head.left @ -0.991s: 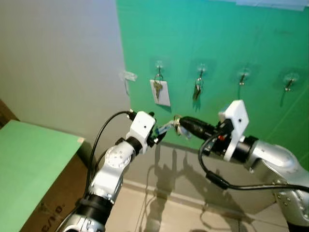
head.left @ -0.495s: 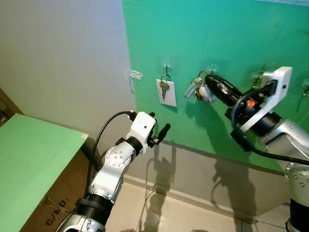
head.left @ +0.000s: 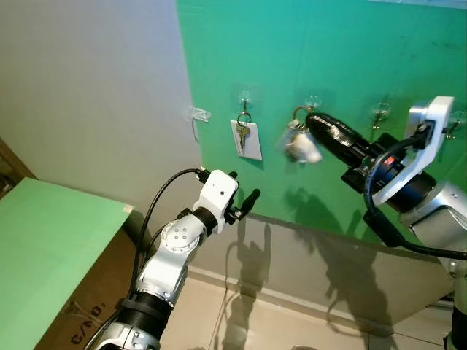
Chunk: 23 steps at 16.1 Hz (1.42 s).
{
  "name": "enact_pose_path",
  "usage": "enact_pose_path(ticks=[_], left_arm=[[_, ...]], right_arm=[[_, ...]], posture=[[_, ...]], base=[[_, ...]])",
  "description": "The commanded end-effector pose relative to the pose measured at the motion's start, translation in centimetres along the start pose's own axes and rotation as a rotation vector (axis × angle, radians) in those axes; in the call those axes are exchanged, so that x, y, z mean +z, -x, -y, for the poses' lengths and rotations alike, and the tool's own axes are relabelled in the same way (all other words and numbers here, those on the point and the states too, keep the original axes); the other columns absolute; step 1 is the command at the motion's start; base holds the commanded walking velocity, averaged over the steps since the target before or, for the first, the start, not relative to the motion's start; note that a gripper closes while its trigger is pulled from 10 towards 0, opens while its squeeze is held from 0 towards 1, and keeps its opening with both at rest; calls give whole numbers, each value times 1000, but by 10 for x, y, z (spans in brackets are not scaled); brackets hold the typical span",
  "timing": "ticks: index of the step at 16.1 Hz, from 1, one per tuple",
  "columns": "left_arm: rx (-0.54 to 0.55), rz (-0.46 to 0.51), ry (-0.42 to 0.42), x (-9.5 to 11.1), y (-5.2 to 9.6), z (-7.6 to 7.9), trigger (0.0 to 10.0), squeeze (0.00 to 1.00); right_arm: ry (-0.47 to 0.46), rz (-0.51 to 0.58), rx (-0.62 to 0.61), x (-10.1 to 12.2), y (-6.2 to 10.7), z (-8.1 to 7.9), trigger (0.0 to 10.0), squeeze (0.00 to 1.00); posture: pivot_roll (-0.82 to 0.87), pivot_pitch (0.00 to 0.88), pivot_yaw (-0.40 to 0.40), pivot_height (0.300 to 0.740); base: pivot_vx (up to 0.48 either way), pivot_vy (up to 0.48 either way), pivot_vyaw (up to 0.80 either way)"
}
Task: Hang keys on a hook
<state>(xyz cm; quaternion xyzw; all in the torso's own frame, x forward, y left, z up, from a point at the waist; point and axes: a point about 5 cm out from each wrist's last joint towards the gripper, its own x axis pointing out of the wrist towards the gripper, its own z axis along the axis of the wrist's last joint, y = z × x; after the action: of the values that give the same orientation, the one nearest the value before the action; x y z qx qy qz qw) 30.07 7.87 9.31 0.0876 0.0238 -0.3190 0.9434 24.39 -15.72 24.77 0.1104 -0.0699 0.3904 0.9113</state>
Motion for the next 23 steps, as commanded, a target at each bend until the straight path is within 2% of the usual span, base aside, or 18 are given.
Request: enact_pose_path(ticks=[1,4,6,8,13,16,20,23], left_arm=[[-7,-2,-13,1,-1,-2,10000,0],[-12,-3,-17,1,-2,-1,10000,0],[-15,-3,-23,0,-1,-1,10000,0],[-16,-2,-25,0,0,-1,10000,0],[-32,-10,-23,-2,0,0,10000,0],[-45,-10,-25,-2,-1,0,10000,0],[-48,-9,-26,-1,-1,1,10000,0],[-45,-8,-25,-1,-1,1,10000,0]], right_arm=[[3,12,16,4,-2,-3,0,0],[-11,58,-28,10,0,4,0,0],[-32,130,-125,19,8,19,0,0],[-56,128,-217,13,25,30,0,0],[-132,91,-255,0,44,22,0,0],[-145,102,-308,-4,51,25,0,0],[-148,125,-385,-6,52,36,0,0],[-148,116,-360,-6,45,36,0,0]], posture=[[-194,0,97,740],[-190,0,94,740],[-191,0,94,740],[-194,0,96,740],[-220,0,108,740],[-227,0,117,740],[-226,0,118,740],[-214,0,108,740]], base=[[0,0,0],[0,0,0],[0,0,0],[0,0,0],[0,0,0],[0,0,0],[0,0,0],[0,0,0]])
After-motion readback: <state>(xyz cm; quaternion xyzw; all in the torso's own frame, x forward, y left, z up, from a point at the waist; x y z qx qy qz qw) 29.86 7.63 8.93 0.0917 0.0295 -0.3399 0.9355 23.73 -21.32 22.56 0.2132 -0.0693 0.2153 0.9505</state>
